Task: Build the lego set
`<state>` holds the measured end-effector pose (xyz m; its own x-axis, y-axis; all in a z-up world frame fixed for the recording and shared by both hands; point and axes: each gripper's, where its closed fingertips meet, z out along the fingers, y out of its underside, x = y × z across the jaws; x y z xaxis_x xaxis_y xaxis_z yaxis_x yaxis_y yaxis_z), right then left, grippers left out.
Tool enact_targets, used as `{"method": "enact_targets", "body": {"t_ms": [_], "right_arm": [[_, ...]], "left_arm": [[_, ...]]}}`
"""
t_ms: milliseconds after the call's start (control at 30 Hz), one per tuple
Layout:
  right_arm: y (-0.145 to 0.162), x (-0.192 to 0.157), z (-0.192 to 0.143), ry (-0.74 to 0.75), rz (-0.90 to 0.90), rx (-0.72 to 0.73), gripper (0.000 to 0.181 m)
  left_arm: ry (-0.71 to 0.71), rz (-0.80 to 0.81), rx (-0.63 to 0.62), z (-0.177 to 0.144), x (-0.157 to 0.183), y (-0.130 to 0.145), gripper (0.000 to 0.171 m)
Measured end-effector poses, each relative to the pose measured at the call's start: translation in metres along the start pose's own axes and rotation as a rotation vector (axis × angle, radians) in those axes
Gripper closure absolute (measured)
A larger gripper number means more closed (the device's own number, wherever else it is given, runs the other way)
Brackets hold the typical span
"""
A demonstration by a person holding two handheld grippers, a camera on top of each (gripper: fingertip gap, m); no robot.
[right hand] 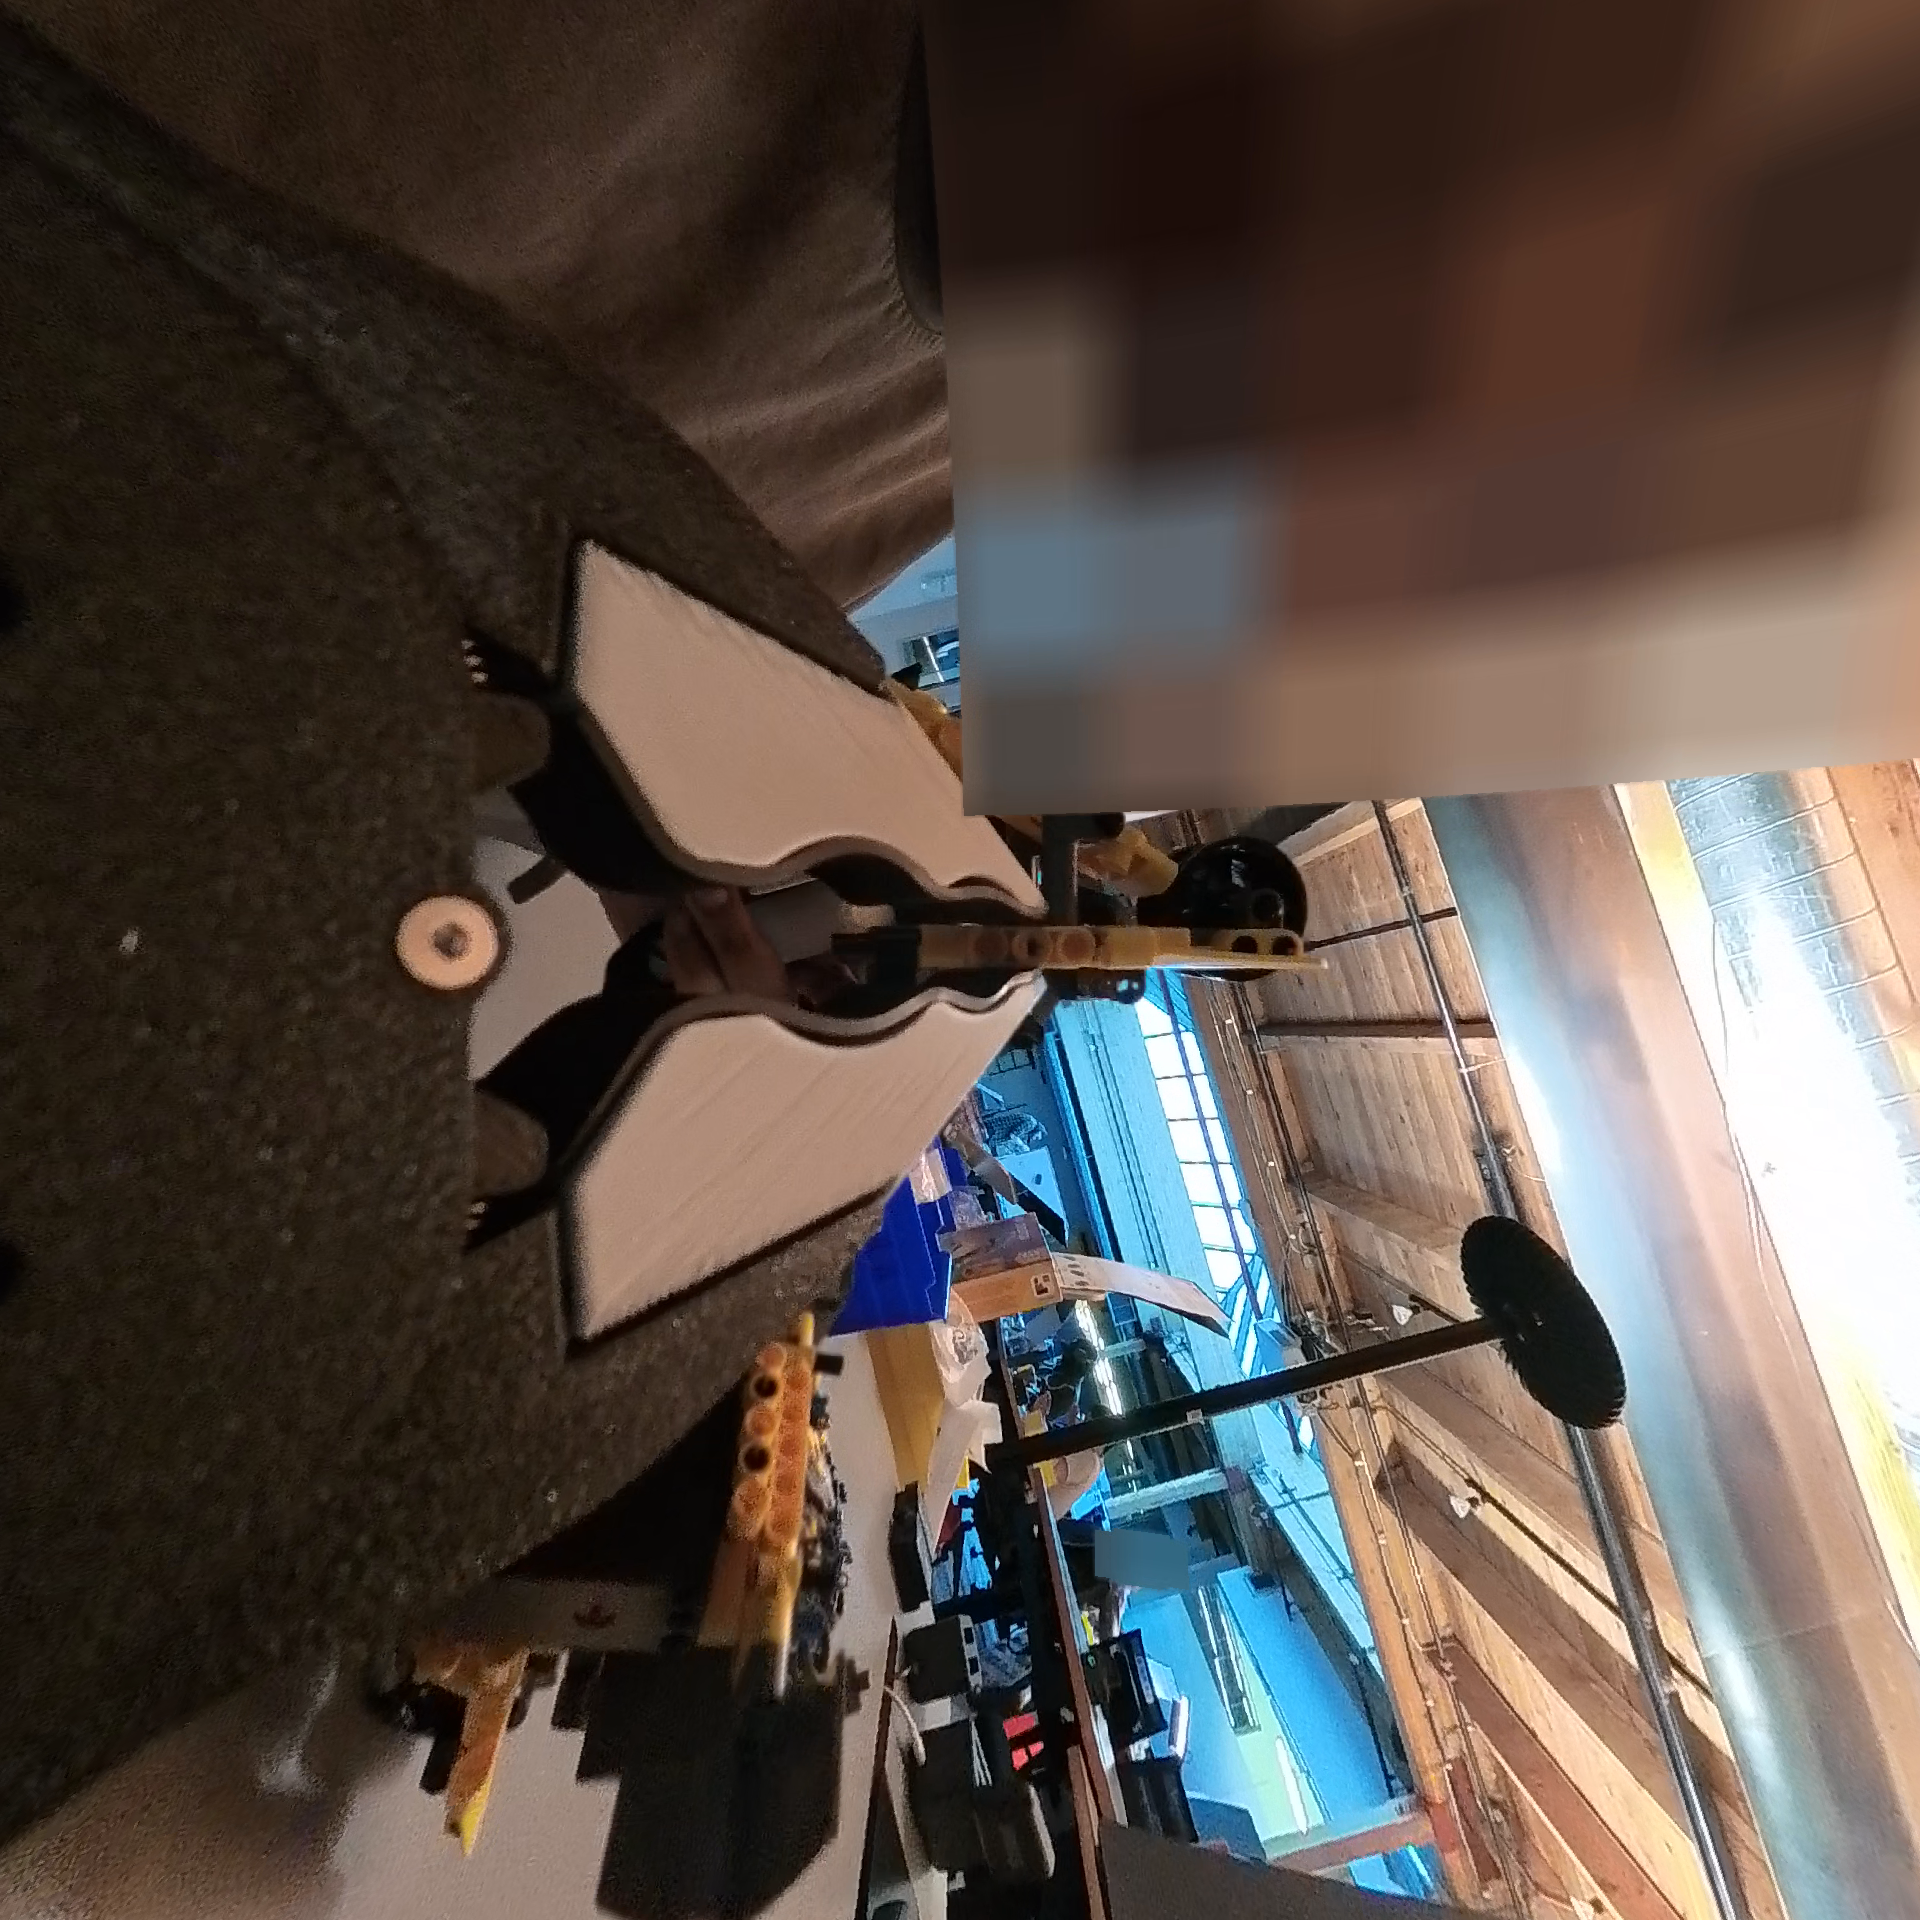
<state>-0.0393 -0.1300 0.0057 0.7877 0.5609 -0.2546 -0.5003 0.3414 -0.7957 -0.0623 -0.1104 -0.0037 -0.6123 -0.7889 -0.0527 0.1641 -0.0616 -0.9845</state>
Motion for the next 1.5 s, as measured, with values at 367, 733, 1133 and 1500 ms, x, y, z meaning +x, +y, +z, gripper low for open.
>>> {"method": "enact_targets", "body": {"t_ms": [367,733,1133,1500], "right_arm": [[0.002,0.013,-0.003,0.09,-0.004,-0.001,0.161],[-0.027,0.065,-0.055,0.613,0.104,-0.097,0.138],[-0.004,0.021,-0.04,0.709,-0.486,-0.671,0.135],[-0.004,-0.003,-0.036,0.743,-0.614,-0.768,0.123]], "left_arm": [[-0.006,0.269,-0.057,0.003,0.012,0.007,0.168],[-0.17,1.183,-0.381,0.008,0.0,0.066,0.168],[-0.123,1.123,-0.362,0.009,0.005,0.065,0.167],[-0.165,0.918,-0.521,0.006,-0.008,0.066,0.167]]}}
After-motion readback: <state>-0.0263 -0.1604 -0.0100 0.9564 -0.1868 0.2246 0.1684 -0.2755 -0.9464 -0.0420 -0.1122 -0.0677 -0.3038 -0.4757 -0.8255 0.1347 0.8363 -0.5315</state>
